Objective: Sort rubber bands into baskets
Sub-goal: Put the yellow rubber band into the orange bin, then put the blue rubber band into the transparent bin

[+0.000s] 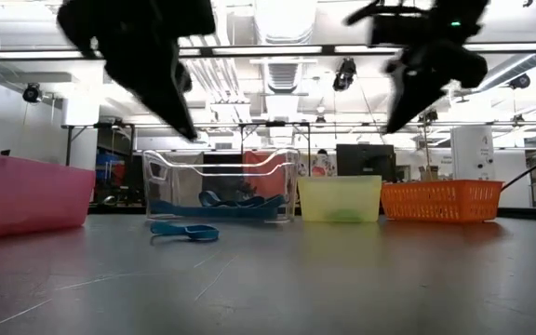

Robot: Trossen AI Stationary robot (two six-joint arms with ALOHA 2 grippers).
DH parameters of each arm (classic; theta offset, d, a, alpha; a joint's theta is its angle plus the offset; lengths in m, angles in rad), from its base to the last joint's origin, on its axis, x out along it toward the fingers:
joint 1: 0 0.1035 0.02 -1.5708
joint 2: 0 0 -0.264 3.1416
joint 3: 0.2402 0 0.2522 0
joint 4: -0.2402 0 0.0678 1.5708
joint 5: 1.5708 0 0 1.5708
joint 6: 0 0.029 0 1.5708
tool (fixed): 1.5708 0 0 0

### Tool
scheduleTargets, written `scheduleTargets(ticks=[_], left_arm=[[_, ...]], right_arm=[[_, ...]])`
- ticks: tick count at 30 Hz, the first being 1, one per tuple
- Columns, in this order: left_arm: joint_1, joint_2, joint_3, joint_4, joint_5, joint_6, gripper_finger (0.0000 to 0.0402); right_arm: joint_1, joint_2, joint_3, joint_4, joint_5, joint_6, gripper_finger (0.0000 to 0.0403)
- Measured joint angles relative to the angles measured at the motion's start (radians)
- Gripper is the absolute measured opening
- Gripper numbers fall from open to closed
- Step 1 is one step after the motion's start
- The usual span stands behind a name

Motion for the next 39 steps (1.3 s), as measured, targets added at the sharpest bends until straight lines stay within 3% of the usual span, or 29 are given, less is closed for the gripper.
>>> scheduleTargets(ticks=[4,8,13,18,25,31,39], left_arm=[[-0.003,0.076,0.000,0.003,0.001,0.040,0.0103],[-0.003,0.151,-0.001,0.002,0.001,0.070,0.0140],[-0.003,0.207,-0.001,0.003,0.003,0.079,0.0160],[-0.003,0.214,0.000,0.011,0.028,0.080,0.0162],[-0.004,0.213,0.000,0.013,0.028,0.108,0.0162],[-0.004,0.213,0.000,0.022,0.054,0.144,0.0161],[-0.006,0.199,0.001,0.023,0.080,0.144,0.0153]], right_arm=[[-0.047,-0.169,-0.098,-0.144,0.159,0.188,0.0009],[-0.122,-0.303,-0.200,-0.128,0.249,0.323,0.0011],[-0.221,-0.383,-0.264,-0.101,0.152,0.356,0.0041],[-0.315,-0.382,-0.270,-0.103,0.072,0.418,0.0105],[-0.334,-0.369,-0.270,-0.081,0.002,0.415,0.0171],[-0.334,-0.370,-0.270,-0.072,-0.014,0.406,0.0195],[-0.334,-0.369,-0.270,-0.053,-0.014,0.401,0.0199]])
